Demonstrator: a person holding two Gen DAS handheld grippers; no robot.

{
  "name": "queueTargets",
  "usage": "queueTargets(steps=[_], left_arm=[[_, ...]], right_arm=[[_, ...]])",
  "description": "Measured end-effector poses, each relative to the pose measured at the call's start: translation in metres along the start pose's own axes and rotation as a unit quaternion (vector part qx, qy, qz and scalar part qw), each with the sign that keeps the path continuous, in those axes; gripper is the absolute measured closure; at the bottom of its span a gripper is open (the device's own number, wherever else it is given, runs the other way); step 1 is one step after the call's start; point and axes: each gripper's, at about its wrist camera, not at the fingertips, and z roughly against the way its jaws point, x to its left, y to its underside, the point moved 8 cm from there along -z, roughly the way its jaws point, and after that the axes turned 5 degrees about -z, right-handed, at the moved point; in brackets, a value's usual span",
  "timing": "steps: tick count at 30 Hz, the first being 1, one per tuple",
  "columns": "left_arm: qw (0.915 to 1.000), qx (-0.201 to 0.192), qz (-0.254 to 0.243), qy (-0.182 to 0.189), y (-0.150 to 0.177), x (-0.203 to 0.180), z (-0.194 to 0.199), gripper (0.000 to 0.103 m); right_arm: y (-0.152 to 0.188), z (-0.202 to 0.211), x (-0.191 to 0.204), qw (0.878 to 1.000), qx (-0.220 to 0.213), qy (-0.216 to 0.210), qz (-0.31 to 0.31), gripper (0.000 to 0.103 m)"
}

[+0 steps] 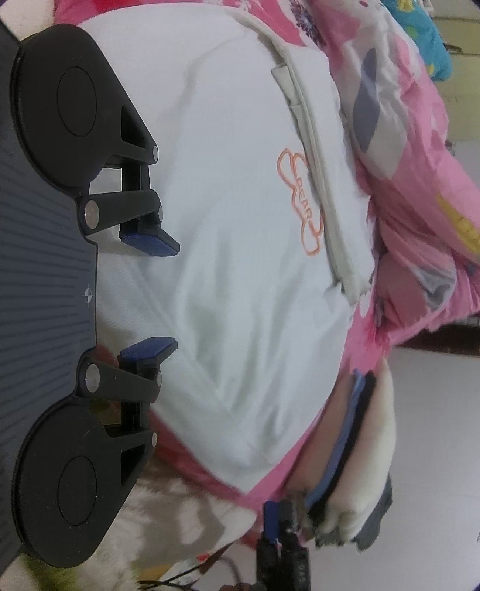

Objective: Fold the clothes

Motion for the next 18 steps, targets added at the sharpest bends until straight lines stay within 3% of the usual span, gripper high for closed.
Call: queueTargets(steps=[2,7,8,11,13,17,18], left_arm=[[0.9999,-0.002,0.01,-0.01,-0.004,0.003,-0.005,0.055],[0.999,-0.008,0.025,-0.038,-0.005,0.012,-0.005,0.055],[0.9988,-0.008,0.029,-0.038,-0.004,0.014,-0.006,0.055],[0.9985,-0.005,0.043,-0.034,-0.005,0.018,-0.012,0.055],[0.9983,0.0,0.043,-0.039,-0.009,0.019,-0.018,0.055],[0.9983,0.005,0.036,-0.046,-0.011,0.019,-0.024,0.055],[0.9983,0.007,0.036,-0.046,-0.009,0.019,-0.025,0.055]], right_arm=[[-0.009,-0.019,0.01,0.999,-0.011,0.01,0.035,0.056],[-0.005,-0.061,0.001,0.999,0.042,0.009,0.019,0.056],[-0.003,-0.059,0.0,0.999,0.046,0.003,0.021,0.06],[0.005,-0.055,0.003,0.998,0.055,-0.006,0.024,0.099],[0.003,-0.047,0.009,0.999,0.035,-0.004,0.026,0.099],[-0.011,-0.002,0.029,0.998,-0.047,-0.027,0.035,0.1],[-0.005,-0.005,0.019,0.999,-0.041,-0.016,0.029,0.1]])
